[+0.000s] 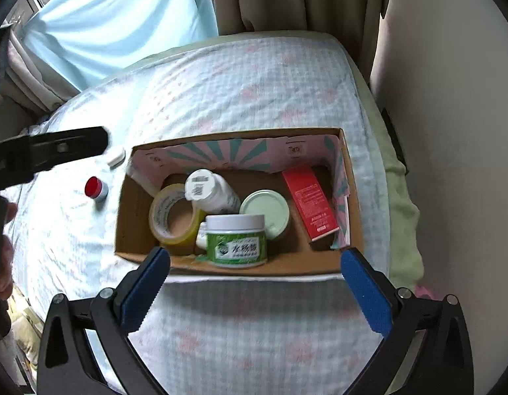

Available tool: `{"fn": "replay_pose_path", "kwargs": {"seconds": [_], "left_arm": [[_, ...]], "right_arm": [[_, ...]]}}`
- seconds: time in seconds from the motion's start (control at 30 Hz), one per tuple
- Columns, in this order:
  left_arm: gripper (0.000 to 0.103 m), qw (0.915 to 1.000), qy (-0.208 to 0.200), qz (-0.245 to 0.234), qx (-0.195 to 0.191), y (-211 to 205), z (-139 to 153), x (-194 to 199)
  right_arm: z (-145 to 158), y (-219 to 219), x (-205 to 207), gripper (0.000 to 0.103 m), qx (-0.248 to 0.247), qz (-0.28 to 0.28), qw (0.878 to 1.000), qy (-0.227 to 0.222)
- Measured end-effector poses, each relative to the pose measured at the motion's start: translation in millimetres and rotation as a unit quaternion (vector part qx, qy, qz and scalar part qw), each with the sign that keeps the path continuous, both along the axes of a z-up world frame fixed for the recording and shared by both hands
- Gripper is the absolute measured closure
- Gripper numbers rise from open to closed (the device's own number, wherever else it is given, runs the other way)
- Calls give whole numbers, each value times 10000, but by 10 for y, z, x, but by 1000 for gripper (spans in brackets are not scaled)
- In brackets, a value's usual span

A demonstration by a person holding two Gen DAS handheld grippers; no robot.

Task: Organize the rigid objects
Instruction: 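Open both tools to drop pill bottle and green jar into the box, then move both tools toward the red-capped container and white earbud case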

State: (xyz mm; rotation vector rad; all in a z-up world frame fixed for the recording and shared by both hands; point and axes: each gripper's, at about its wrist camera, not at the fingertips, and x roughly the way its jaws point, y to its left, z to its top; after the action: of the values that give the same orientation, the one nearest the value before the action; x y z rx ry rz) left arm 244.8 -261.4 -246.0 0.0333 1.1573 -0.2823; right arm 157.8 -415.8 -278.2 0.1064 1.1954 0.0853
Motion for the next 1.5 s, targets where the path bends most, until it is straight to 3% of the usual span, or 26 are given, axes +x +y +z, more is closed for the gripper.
{"fn": "replay_pose_path", "kwargs": {"seconds": [0.3,0.4,0.53,0.7,0.9,1.1,1.23,1.5], "left_arm": [[0,9983,-414,414,1,1051,476,-577],[0,9974,-528,491,-48,1443,556,-749],[0,9954,-785,508,203,1939,650,-929],[0,9957,-752,510,206,2534,629,-939],[0,9974,-592,308,271,3052,386,-713],[0,9987,-327,-63,397,3200,-25,-398],[0,9984,-96,-281,482,3158,-378,-162],[1,9968,372,-434,566,2972,-1101,228]], "right_arm": [[555,573,-276,0,-155,172,9991,-356],[730,825,-344,0,-129,246,9985,-471],[889,1175,-362,0,-126,170,9985,-497],[1011,1664,-206,0,-298,155,9979,-546],[1013,2233,186,0,-248,219,9980,-539],[810,2667,719,0,-196,408,9985,-322],[575,2866,1102,0,-144,602,9981,-44],[-196,3167,1890,0,-319,1311,9877,797]]}}
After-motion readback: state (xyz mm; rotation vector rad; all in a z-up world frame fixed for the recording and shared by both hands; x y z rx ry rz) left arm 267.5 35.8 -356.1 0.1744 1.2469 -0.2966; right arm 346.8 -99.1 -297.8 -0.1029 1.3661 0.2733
